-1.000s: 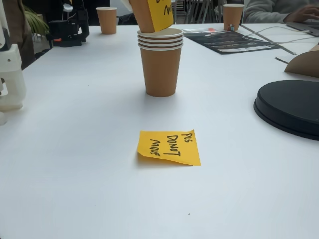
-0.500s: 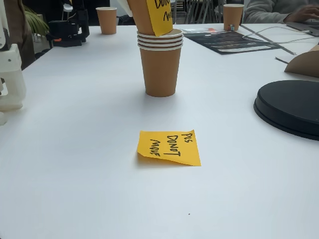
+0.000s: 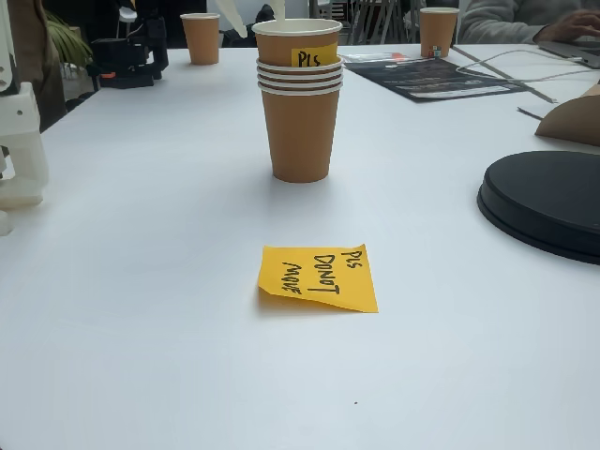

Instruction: Pickup cup and make a pile of cup.

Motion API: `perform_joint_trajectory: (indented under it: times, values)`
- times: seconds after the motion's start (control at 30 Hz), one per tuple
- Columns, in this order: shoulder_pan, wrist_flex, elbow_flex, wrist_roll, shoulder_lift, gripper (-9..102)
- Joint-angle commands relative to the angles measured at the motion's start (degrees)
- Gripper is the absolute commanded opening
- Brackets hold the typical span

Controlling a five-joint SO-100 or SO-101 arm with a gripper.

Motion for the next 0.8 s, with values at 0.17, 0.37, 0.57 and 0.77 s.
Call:
perform_joint_trajectory:
  times: [0.17,0.37,0.57,0.77]
  values:
    - [-0.35,0.53,-0.26,0.35,0.88,21]
    - [0.44,0.53,-0.26,0.35,1.67,21]
    - [0.62,0.53,-0.18,0.26,4.75,21]
    - [0.70,0.53,-0.18,0.26,8.00,20]
